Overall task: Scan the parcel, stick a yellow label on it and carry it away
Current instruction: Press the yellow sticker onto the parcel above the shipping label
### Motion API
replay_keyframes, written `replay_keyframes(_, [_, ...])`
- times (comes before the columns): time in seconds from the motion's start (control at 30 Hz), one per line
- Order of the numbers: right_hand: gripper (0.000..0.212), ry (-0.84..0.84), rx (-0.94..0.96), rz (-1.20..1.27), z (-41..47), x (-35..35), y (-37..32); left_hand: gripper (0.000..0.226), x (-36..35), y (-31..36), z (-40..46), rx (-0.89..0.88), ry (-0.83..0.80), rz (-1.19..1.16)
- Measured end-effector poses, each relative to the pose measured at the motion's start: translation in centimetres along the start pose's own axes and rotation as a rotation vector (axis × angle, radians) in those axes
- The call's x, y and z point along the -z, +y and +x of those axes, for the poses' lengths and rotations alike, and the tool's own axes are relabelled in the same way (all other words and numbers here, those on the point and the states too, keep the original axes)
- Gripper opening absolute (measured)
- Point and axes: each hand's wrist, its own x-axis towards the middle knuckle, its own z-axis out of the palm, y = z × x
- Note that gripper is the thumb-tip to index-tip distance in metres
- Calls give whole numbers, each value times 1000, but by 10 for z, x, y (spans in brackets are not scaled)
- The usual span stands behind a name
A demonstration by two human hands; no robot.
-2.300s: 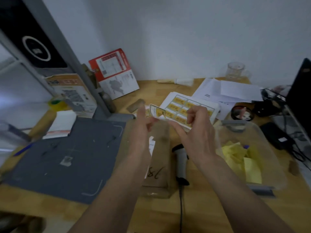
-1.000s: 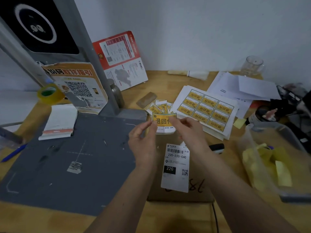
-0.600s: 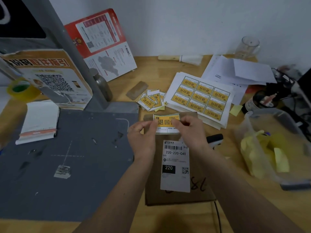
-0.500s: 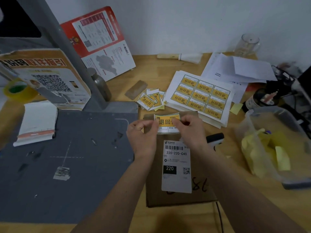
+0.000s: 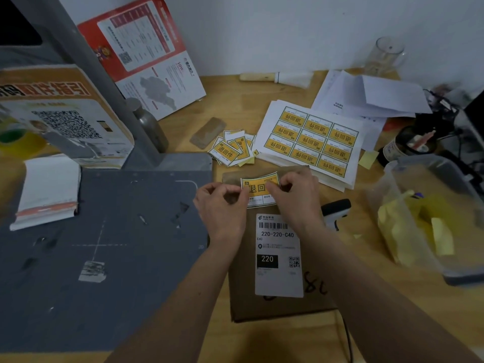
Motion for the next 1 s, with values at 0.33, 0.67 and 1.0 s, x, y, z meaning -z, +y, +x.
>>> replay_keyframes(0.33, [26,-4,25,-42,1,0,3,82,15,-7,2,172,-87,-32])
replay_keyframes(0.67, [21,-40,66,-62,-1,3,7,85,6,3,30,250,-84,0])
replay_keyframes(1.0, [22,-65,66,-63,-5,4,8,81,9,-7,8,173,-99,-62])
